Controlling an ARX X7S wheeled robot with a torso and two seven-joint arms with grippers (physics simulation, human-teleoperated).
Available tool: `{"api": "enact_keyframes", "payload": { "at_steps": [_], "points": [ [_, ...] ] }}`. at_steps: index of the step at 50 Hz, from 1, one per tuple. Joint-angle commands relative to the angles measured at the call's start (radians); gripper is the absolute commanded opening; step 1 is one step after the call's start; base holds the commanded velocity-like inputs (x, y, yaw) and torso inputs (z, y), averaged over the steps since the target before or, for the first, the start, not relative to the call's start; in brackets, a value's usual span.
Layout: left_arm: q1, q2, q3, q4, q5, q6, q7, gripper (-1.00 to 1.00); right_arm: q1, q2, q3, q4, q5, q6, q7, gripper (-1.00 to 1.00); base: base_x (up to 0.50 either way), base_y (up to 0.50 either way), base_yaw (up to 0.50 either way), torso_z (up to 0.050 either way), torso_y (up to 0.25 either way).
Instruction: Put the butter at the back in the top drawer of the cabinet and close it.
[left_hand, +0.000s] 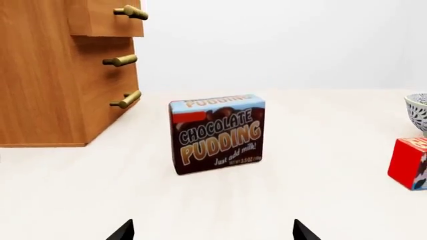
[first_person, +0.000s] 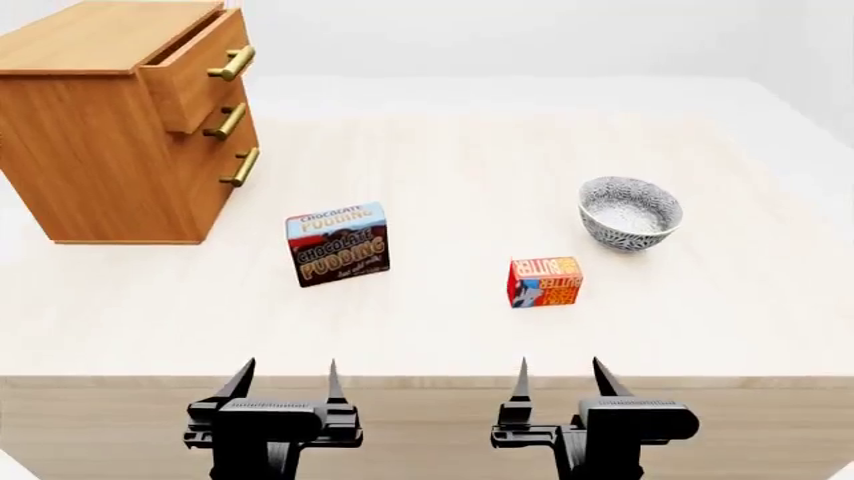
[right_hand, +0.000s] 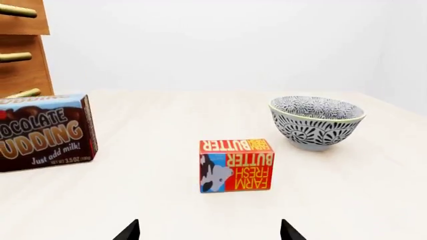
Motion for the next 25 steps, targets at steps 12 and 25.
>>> {"api": "enact_keyframes", "payload": {
  "at_steps": [12, 25],
  "points": [
    [-0.003, -0.025, 0.029, 0.001, -0.025, 0.0, -0.028, 1.0, 0.003, 0.025, -0.028, -0.001, 0.029, -0.004, 0.025, 1.0, 0.0, 0.0, 0.0, 0.05, 0.0],
    [-0.005, -0.036, 0.042, 0.002, -0.039, -0.002, -0.038, 1.0, 0.005, 0.035, -0.04, 0.002, 0.045, -0.005, 0.036, 1.0, 0.0, 0.0, 0.0, 0.05, 0.0]
  ]
}}
